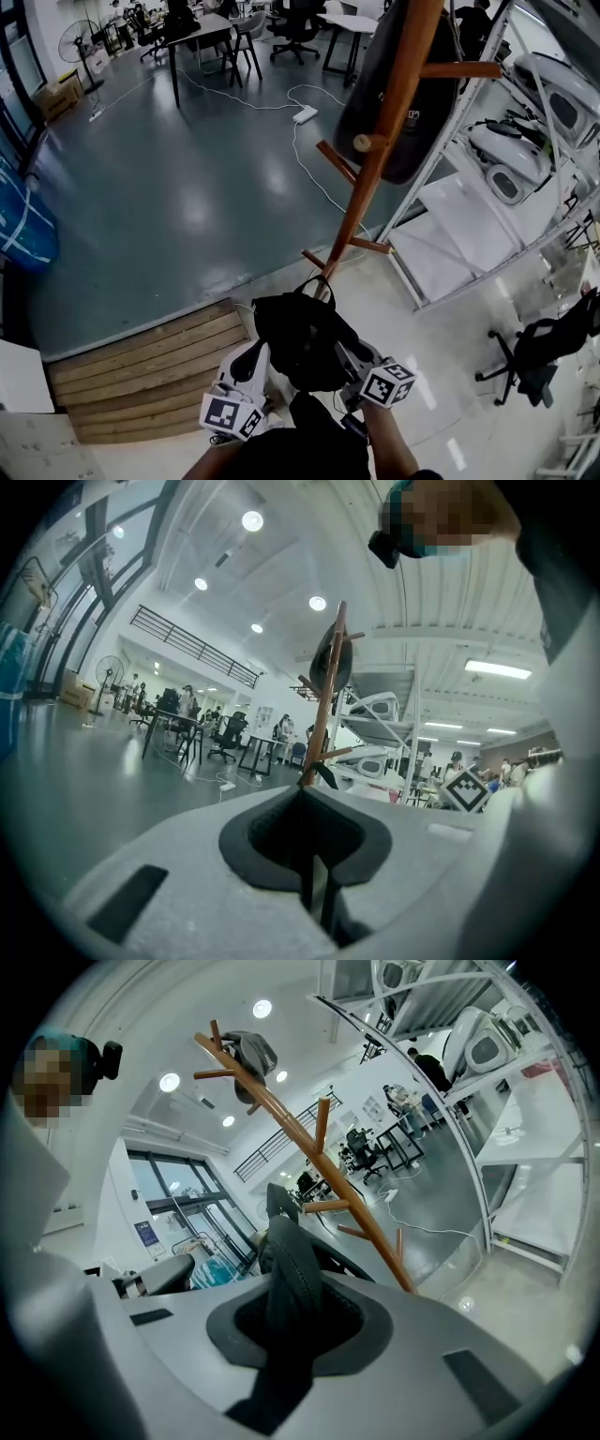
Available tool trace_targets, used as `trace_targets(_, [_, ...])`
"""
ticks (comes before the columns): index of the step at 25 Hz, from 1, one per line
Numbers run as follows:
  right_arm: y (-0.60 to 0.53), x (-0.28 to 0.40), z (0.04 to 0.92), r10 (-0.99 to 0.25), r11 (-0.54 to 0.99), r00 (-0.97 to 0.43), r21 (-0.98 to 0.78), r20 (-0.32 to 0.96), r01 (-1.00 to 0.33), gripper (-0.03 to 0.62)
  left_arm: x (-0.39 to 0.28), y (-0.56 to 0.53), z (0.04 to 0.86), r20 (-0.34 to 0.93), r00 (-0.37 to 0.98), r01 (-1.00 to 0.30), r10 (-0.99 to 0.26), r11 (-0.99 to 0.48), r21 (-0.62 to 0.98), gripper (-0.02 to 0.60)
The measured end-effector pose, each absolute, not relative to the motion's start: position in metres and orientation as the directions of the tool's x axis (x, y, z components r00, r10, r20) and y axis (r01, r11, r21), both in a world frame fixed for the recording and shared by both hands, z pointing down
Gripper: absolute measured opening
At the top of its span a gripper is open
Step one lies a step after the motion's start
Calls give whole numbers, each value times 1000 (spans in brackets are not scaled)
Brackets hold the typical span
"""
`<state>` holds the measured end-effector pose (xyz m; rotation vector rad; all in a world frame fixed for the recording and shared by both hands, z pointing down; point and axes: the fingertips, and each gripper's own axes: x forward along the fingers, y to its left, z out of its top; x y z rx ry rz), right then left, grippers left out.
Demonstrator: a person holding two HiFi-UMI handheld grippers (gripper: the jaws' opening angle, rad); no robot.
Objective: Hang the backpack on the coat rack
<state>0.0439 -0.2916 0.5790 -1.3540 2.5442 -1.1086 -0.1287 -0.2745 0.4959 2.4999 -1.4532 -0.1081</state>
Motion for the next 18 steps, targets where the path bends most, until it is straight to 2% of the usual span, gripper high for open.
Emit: trace_targets(18, [-337, 65, 619, -724, 346, -624, -627, 294, -698, 59, -104, -318, 518, 112, 525, -835, -844, -486, 258, 20])
